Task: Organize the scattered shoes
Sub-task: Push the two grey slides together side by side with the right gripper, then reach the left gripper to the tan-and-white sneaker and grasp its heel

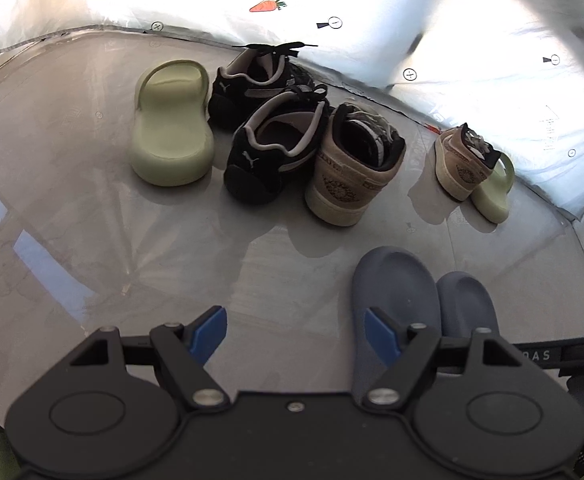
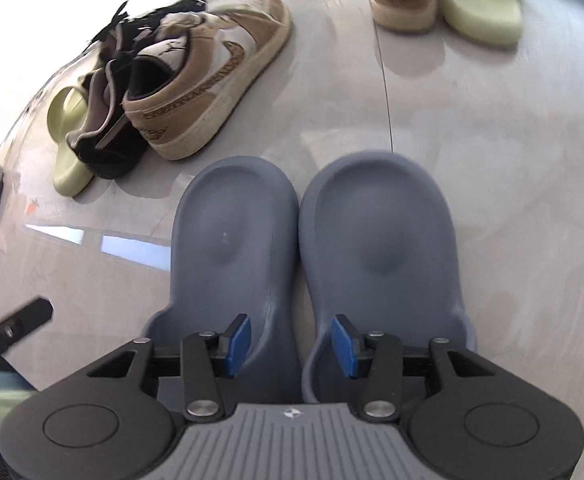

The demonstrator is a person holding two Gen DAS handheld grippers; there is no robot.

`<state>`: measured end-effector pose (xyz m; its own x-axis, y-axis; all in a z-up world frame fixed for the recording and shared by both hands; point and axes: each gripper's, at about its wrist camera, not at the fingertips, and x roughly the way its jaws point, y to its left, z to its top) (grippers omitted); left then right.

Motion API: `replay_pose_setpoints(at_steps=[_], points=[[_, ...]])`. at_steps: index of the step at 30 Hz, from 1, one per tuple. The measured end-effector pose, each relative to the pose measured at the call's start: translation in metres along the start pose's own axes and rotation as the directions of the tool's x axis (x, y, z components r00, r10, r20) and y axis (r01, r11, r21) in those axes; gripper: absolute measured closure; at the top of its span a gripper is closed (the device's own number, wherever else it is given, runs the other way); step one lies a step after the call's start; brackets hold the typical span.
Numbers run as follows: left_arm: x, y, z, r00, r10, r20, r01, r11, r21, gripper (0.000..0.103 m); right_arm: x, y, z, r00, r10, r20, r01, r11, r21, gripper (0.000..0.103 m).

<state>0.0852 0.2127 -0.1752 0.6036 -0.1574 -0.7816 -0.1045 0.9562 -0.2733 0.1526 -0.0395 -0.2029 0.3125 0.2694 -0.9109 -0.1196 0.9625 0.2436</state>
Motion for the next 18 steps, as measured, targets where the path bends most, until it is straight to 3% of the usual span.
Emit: replay_pose_setpoints(at_steps=[2,6,10,18], points=[[0.002,-0.009,0.003,1.000,-0.002,0.009,0.002,1.000,0.020,0.026,-0.012,0.003,-0.007,0.997,-0.017,0.077,0.022,0.998,-0.053,0.035],[0.011,-0.032,0.012,0.999,-0.034,0.013,0.034,0.999,0.023,0.026,-0.038,-0.015,-0.014,0.981,0.016,0.195,-0.009,0.999,-0.035,0.022],[0.016,-0.065,0.020,0.998,-0.061,0.034,0.059,0.997,0.058,0.026,-0.054,-0.046,-0.011,0.952,0.011,0.306,-0.021,0.999,0.030,0.021],[0.030,-0.126,0.021,0.996,-0.069,0.062,0.062,0.992,0.114,0.026,-0.061,-0.115,0.016,0.891,-0.141,0.431,0.116,0.990,0.085,0.017]])
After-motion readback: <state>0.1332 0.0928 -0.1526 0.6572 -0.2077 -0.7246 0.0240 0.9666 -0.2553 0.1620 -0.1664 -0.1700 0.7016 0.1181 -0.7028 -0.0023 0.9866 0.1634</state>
